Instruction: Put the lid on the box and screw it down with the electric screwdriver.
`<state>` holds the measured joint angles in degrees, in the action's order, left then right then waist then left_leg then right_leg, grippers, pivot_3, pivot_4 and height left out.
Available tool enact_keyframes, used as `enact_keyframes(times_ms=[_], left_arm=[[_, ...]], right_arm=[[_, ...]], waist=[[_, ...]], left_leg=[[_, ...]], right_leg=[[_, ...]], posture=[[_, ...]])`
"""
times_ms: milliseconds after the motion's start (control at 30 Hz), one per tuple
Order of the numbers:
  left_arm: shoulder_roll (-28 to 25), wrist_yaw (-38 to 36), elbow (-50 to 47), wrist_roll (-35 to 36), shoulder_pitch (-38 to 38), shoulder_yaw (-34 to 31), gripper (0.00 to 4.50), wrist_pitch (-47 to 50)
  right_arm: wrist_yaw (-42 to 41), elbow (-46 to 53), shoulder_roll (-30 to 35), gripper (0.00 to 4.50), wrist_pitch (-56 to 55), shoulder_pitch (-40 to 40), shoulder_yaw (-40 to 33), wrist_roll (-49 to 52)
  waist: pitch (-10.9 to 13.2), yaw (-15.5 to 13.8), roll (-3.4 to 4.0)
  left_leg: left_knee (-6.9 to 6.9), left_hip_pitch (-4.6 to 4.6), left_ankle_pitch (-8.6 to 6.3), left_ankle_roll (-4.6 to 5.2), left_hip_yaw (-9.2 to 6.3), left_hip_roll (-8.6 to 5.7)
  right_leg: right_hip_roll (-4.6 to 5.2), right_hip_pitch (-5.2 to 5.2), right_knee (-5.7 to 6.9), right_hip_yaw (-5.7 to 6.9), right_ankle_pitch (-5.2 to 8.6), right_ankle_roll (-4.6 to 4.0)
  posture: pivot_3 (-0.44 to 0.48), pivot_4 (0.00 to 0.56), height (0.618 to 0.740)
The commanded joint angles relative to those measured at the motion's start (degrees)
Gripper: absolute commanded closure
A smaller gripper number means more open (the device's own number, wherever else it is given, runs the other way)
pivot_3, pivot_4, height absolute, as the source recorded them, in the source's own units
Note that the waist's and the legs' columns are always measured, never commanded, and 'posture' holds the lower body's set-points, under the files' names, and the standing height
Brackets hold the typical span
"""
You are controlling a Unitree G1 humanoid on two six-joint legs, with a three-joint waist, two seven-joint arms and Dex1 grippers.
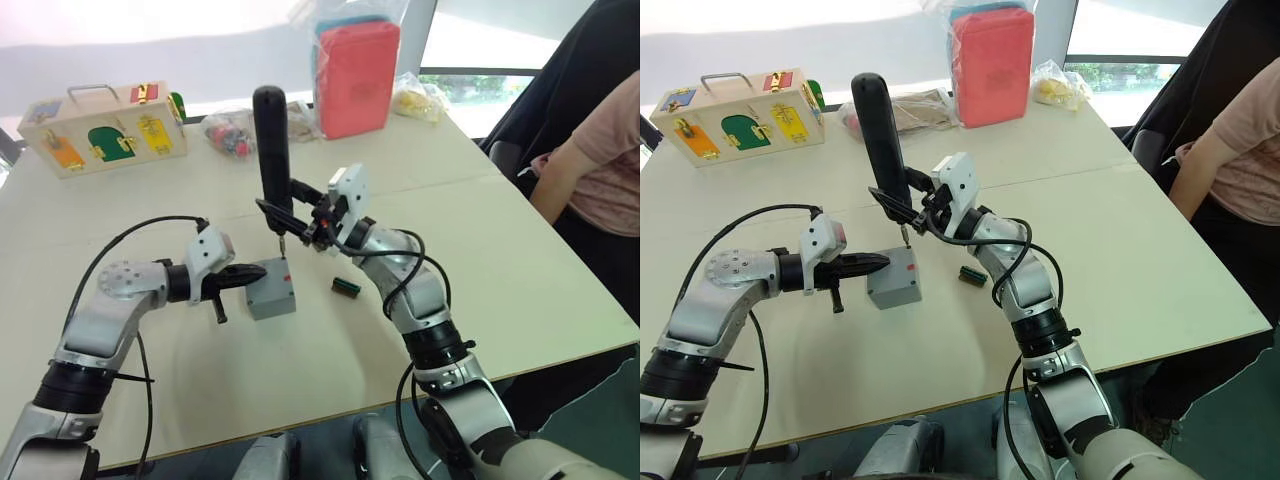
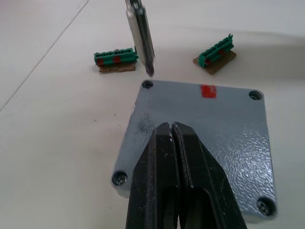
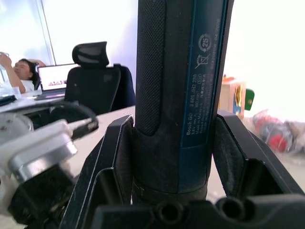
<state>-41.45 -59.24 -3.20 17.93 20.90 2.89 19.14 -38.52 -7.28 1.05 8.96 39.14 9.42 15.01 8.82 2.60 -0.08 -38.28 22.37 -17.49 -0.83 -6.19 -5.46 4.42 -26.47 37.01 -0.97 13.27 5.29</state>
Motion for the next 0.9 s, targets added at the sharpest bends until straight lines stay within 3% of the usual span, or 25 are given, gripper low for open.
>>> enact_keyframes(times_ms=[33,500,900], left_arm=[[-0.07,-0.52,1.46,-1.33,0.17,0.97,4.50,-0.38],[-0.60,-1.15,1.49,-1.33,0.05,0.91,4.50,-0.58],[-0.25,-0.43,0.86,-1.17,-0.72,0.76,4.50,-0.45]], right_arm=[[0.89,0.51,-1.19,2.62,-4.35,0.11,-0.12,-0.55],[1.12,-1.36,-2.03,2.62,-8.02,0.81,-0.17,-0.87],[-0.64,1.68,-1.38,2.62,-4.83,1.11,0.50,0.40]], waist=[[0.00,0.00,0.00],[-0.01,-0.02,0.00],[-0.01,-0.02,0.00]], left_leg=[[0.00,-0.02,0.00,0.00,0.00,0.00],[-0.01,-0.03,0.00,0.00,0.00,0.00],[-0.01,-0.04,0.00,0.00,0.00,0.00]], right_leg=[[0.00,0.00,0.01,0.00,0.00,0.00],[0.00,0.03,0.02,-0.01,0.00,0.00],[0.00,0.03,0.02,-0.01,0.00,0.00]], posture=[[0.000,0.150,0.740],[0.000,0.150,0.740],[0.000,0.150,0.740]])
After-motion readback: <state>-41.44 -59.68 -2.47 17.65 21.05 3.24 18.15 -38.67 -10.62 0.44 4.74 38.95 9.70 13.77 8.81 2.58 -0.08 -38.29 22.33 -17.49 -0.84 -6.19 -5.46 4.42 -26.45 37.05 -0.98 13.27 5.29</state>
